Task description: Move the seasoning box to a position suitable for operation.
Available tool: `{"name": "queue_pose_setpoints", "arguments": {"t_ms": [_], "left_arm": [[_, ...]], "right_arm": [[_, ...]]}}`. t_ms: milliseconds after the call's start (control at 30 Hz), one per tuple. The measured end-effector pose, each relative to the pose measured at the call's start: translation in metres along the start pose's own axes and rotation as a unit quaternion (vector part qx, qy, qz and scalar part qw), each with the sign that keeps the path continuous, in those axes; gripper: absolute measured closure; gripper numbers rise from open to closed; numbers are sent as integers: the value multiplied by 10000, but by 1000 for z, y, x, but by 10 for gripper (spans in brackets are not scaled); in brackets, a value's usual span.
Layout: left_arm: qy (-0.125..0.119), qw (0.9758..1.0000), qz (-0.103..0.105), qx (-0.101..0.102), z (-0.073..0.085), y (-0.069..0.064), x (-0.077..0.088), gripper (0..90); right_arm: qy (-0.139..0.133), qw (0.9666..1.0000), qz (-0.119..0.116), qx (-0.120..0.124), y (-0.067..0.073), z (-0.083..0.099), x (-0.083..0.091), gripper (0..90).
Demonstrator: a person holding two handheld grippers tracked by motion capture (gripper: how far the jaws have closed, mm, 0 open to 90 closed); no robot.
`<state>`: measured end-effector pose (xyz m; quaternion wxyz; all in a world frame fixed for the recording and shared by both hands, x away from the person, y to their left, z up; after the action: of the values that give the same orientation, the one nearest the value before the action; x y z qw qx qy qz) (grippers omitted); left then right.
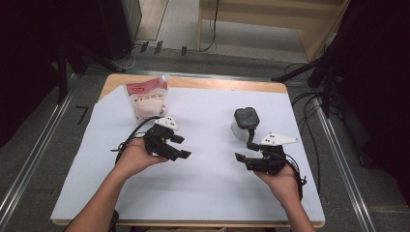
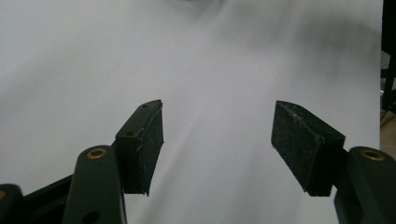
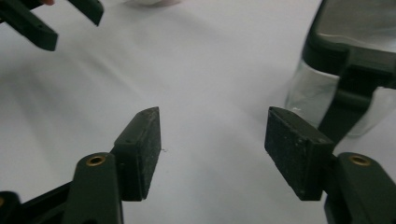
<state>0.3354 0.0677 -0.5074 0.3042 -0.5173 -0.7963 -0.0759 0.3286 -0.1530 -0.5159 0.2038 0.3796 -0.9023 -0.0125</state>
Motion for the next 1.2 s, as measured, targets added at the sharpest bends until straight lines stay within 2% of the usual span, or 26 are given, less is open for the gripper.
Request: {"name": "queue_pose_setpoints", "arguments": {"t_ms": [233, 267, 300, 400, 567, 733, 767, 833, 867, 1000, 1167, 1200], "left_arm": [[-9, 10000, -23, 9, -1, 1, 3, 343], [-9, 10000, -23, 9, -1, 1, 3, 343], [-41, 10000, -55, -19, -2, 1, 2, 343], [-42, 10000, -53, -21, -2, 1, 3, 344], [-46, 10000, -36, -9, -2, 0, 4, 344], [-42, 10000, -73, -27, -1, 0, 6, 351], [-86, 9999, -57, -31, -2, -1, 6, 351], [-97, 9999, -40, -13, -2, -1, 6, 351], [-106, 9999, -46, 13, -2, -2, 7, 350], [-78, 10000, -34, 8, -1, -3, 6, 351], [-72, 10000, -21, 28, -1, -3, 6, 350], [-21, 10000, -16, 11, -1, -2, 6, 350]], "right_arm": [[-182, 9987, 459, -114, -15, -7, 2, 224], [-182, 9987, 459, -114, -15, -7, 2, 224], [-187, 9979, 610, -114, -19, -9, 1, 190], [-161, 9966, 783, -210, -25, -9, 1, 141], [-196, 9938, 1002, -451, -39, -12, -4, 134], [-88, 9922, 1208, -293, -49, -11, -10, 135], [-88, 9906, 1331, -308, -55, -10, -14, 134], [-88, 9907, 1318, -315, -56, -10, -15, 133], [-92, 9892, 1412, -384, -61, -11, -20, 133], [-153, 9873, 1541, -355, -64, -13, -24, 103], [-177, 9878, 1518, -310, -64, -17, -29, 70], [-126, 9869, 1584, -274, -66, -17, -32, 42]]}}
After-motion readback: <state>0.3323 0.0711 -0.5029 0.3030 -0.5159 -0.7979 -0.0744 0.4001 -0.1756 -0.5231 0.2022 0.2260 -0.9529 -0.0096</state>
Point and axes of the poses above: each handheld gripper's, and its own axes: x roughly backward along the jaws, z roughly out of its underside, y roughly to its left, the point moved 10 cm from there along -x, roughly forward along the jaws, and after that the axes turned 13 degrees about -y, right-handed, at the moved point
